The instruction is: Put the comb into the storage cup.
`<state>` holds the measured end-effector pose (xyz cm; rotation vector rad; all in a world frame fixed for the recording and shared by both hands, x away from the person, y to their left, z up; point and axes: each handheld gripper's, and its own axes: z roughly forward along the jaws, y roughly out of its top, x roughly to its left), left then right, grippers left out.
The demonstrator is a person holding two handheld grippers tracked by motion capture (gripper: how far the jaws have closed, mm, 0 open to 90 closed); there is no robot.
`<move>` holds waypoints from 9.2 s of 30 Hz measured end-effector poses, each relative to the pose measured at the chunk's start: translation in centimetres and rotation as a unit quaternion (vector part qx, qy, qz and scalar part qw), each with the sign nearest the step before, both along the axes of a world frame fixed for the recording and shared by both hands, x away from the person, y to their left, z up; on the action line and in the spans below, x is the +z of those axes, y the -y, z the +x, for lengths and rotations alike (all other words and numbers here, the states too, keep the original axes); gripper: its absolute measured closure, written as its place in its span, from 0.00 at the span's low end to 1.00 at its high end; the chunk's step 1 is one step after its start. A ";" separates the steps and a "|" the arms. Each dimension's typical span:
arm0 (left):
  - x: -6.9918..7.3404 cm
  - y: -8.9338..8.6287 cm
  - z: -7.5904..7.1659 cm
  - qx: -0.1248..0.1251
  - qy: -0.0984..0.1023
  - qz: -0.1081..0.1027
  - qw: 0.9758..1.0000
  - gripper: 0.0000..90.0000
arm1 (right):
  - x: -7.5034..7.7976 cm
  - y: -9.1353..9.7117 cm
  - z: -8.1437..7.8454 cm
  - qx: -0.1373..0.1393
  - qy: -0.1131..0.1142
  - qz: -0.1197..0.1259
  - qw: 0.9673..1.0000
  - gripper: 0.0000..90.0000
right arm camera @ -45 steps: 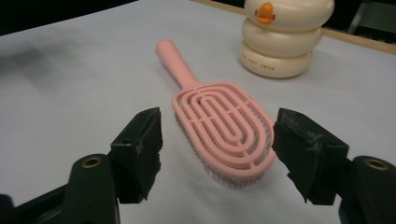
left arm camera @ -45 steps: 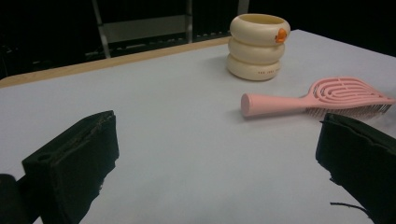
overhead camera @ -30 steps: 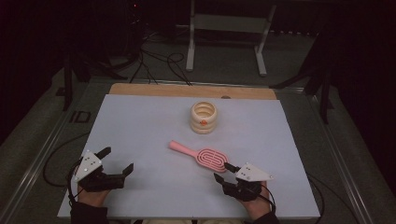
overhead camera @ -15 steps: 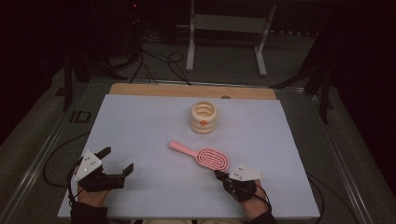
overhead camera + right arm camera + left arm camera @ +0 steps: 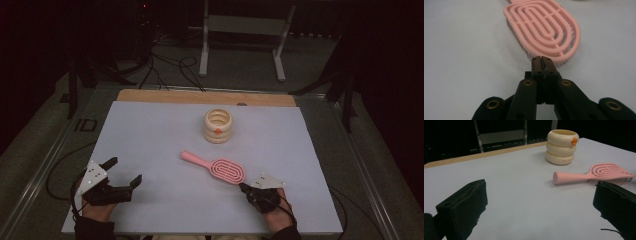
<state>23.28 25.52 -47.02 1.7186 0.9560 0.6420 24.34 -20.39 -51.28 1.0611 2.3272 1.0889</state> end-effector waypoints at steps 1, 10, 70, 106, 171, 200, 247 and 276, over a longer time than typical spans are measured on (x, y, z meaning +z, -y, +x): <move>0.0 0.0 0.0 0.000 0.000 0.000 1.000 0.00 | -0.1 0.1 0.1 -0.004 -0.001 0.000 1.000 1.00; -0.1 0.0 0.0 -0.001 -0.001 0.000 1.000 0.00 | -0.3 0.7 0.4 -0.028 -0.013 -0.007 1.000 1.00; -0.2 -0.2 0.0 0.003 -0.005 -0.004 1.000 0.00 | 0.2 -1.9 10.4 -0.101 -0.069 -0.050 0.991 0.99; -0.3 -0.4 0.0 0.011 -0.004 -0.008 1.000 0.00 | 5.1 2.0 5.6 -0.068 0.052 0.027 0.996 0.46; 1.5 3.0 1.6 -0.013 -0.047 0.041 0.998 0.00 | 3.2 8.1 -1.7 -0.118 0.163 0.123 0.972 0.12; 3.3 11.7 7.2 -0.094 -0.129 0.160 0.974 0.00 | 2.9 8.1 -1.5 -0.123 0.157 0.124 0.972 0.12; -0.1 19.0 11.7 -0.133 -0.247 0.245 0.928 0.00 | 2.7 8.2 -1.4 -0.124 0.150 0.120 0.974 0.12; -1.7 22.8 12.5 -0.136 -0.295 0.280 0.903 0.01 | 2.6 8.4 -1.3 -0.130 0.147 0.116 0.974 0.12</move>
